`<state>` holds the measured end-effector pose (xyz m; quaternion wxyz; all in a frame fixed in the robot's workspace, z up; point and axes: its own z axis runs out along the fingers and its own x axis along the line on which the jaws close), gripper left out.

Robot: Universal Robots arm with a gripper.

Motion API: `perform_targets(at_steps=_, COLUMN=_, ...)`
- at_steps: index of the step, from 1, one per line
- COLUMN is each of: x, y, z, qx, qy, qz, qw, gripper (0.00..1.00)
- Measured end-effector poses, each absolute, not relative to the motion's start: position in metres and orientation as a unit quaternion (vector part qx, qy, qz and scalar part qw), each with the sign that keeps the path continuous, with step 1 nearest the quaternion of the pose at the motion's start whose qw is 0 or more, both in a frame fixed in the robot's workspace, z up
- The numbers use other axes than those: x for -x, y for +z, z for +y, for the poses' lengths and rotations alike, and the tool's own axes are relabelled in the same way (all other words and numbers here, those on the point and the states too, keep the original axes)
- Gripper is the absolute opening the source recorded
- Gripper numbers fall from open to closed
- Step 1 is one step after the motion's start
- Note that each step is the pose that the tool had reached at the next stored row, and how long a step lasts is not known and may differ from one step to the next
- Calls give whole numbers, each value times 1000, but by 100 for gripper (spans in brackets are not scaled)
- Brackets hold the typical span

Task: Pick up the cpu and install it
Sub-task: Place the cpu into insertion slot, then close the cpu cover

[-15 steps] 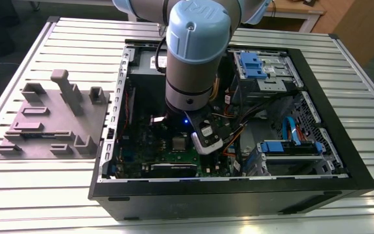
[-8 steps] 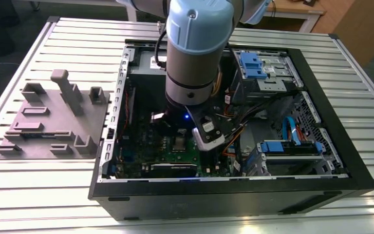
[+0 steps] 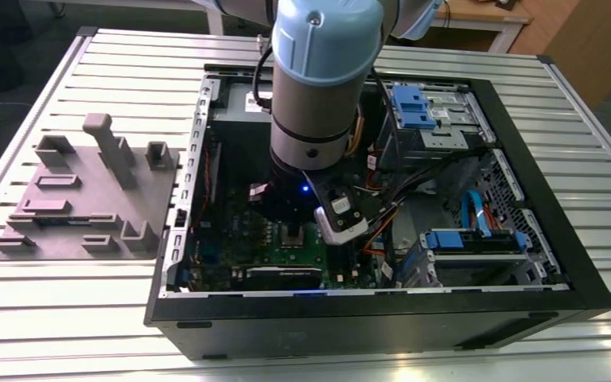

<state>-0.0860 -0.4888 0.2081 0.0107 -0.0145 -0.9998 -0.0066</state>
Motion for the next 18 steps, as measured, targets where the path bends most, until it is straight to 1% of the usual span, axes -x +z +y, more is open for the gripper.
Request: perform_targets(at_steps=18, x=86, y=211, z=-489, qx=15, qy=-7, qz=-1000, qw=11, gripper=10)
